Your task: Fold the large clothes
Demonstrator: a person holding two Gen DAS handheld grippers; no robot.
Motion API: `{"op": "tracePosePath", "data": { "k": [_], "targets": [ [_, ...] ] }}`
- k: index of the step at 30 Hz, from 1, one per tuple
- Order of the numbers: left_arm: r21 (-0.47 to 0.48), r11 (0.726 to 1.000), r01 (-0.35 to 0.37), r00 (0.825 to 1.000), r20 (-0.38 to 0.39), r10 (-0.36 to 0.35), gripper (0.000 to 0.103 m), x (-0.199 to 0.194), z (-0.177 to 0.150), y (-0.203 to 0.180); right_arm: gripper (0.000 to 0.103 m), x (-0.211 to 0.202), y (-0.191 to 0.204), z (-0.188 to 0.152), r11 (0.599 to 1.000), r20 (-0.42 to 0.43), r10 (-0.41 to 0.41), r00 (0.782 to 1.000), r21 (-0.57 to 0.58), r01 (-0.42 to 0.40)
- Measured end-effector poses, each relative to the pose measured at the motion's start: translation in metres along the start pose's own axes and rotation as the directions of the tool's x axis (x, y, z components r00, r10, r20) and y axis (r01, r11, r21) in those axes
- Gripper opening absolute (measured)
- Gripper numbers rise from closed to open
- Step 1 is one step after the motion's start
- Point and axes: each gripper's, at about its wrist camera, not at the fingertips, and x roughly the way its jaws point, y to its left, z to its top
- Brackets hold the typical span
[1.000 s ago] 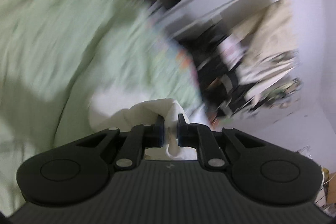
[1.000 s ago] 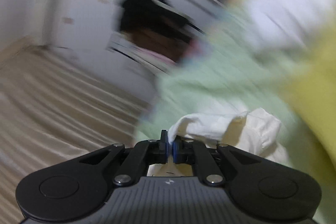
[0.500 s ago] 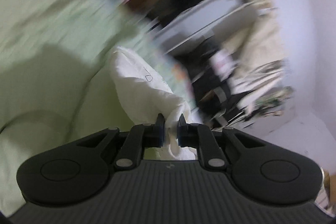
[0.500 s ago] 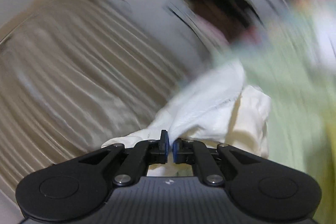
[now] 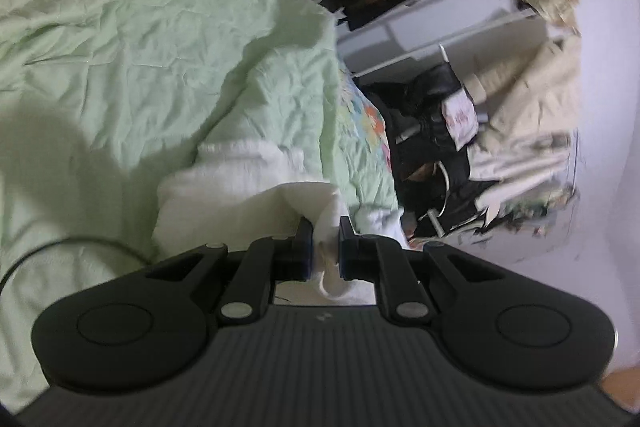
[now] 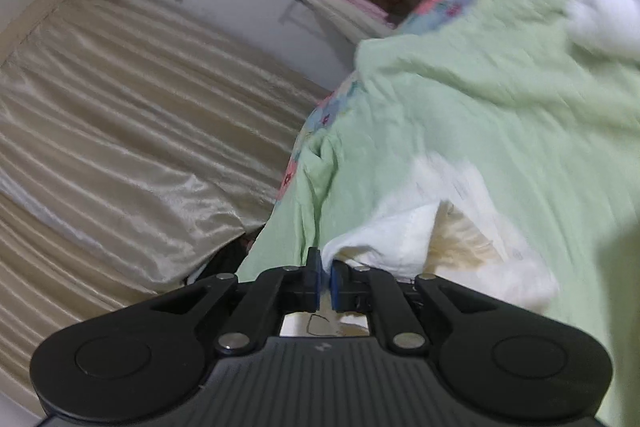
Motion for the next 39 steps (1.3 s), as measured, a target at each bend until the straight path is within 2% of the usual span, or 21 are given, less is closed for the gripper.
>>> {"op": "tracePosePath", "data": {
  "k": [4,6,7,8,9,11,13,15,18,20,21,22,24,25,27,28,29,31,34,37,39],
  "targets": [
    [-0.126,0.985,-0.121,0.992,-0.05,0.116,0.015,0.044,0.047,0.044,0.025,0.071,0.005,0.064,0.993,-0.046,-0.111,0.993,-0.055,0.109],
    [-0.201,0.963,-0.177,0.983,-0.074,0.166,0.015,0.059,0.057,0.07,0.036,0.084,0.001,0.072,0.986,-0.021,-0.155,0.988,-0.057,0.154],
    [-0.223,0.959,-0.175,0.984,-0.082,0.16,0.016,0.062,0.058,0.079,0.046,0.091,-0.003,0.075,0.971,0.006,-0.229,0.974,-0.077,0.228],
    [-0.227,0.96,-0.166,0.985,-0.088,0.149,0.017,0.063,0.058,0.083,0.048,0.093,-0.005,0.076,0.962,0.02,-0.258,0.966,-0.089,0.259],
    [-0.231,0.961,-0.151,0.987,-0.09,0.133,0.023,0.062,0.057,0.089,0.048,0.093,-0.005,0.074,0.957,0.032,-0.27,0.962,-0.103,0.272],
    [-0.237,0.963,-0.126,0.991,-0.074,0.111,0.046,0.057,0.055,0.092,0.051,0.076,-0.007,0.054,0.957,0.058,-0.244,0.968,-0.146,0.25],
    [-0.254,0.964,-0.079,0.997,-0.01,0.079,0.072,0.037,0.051,0.096,0.054,0.061,-0.009,0.037,0.959,0.06,-0.227,0.972,-0.16,0.234],
    [-0.273,0.961,-0.041,0.998,0.04,0.054,0.082,0.02,0.05,0.098,0.057,0.047,-0.011,0.02,0.958,0.069,-0.24,0.968,-0.142,0.248],
    [-0.27,0.963,0.004,0.996,0.091,0.021,0.086,-0.004,0.044,0.095,0.063,0.018,-0.023,-0.009,0.973,0.098,-0.227,0.969,-0.016,0.229],
    [-0.192,0.98,-0.051,0.997,0.048,0.061,0.092,-0.003,0.039,0.08,0.074,0.007,-0.03,-0.025,0.975,0.093,-0.221,0.971,0.058,0.217],
    [-0.122,0.987,-0.103,0.995,-0.005,0.103,0.095,0.006,0.035,0.07,0.075,0.007,-0.033,-0.03,0.973,0.071,-0.222,0.972,0.085,0.216],
    [-0.038,0.984,-0.173,0.983,-0.068,0.17,0.095,0.02,0.029,0.061,0.075,0.008,-0.036,-0.036,0.97,0.05,-0.222,0.974,0.112,0.215],
    [0.139,0.929,-0.343,0.923,-0.134,0.361,0.095,0.05,0.015,0.047,0.075,0.016,-0.031,-0.05,0.975,0.004,-0.175,0.985,0.14,0.172],
    [0.181,0.911,-0.371,0.908,-0.137,0.396,0.094,0.059,0.011,0.045,0.075,0.02,-0.028,-0.057,0.977,-0.018,-0.148,0.989,0.153,0.149],
    [0.334,0.831,-0.445,0.849,-0.139,0.511,0.094,0.09,-0.003,0.039,0.075,0.03,-0.019,-0.068,0.98,-0.069,-0.098,0.993,0.165,0.108],
    [0.326,0.833,-0.446,0.848,-0.144,0.51,0.091,0.092,-0.003,0.039,0.075,0.039,-0.012,-0.071,0.983,-0.105,-0.083,0.991,0.156,0.099],
    [0.323,0.836,-0.443,0.85,-0.144,0.506,0.089,0.091,-0.003,0.038,0.074,0.046,-0.007,-0.074,0.981,-0.121,-0.095,0.988,0.159,0.113],
    [0.352,0.839,-0.416,0.87,-0.115,0.48,0.089,0.076,0.001,0.025,0.075,0.057,-0.004,-0.079,0.97,-0.135,-0.134,0.982,0.184,0.158],
    [0.427,0.821,-0.378,0.895,-0.059,0.442,0.089,0.05,0.007,-0.002,0.075,0.065,-0.008,-0.085,0.94,-0.095,-0.194,0.976,0.266,0.213],
    [0.598,0.76,-0.256,0.951,0.016,0.308,0.097,0.021,0.021,-0.052,0.076,0.074,0.0,-0.087,0.925,-0.054,-0.225,0.973,0.303,0.23],
    [0.648,0.752,-0.121,0.977,-0.058,0.207,0.101,0.034,0.032,-0.06,0.077,0.083,0.004,-0.091,0.898,-0.041,-0.215,0.976,0.385,0.214]
  ]
}}
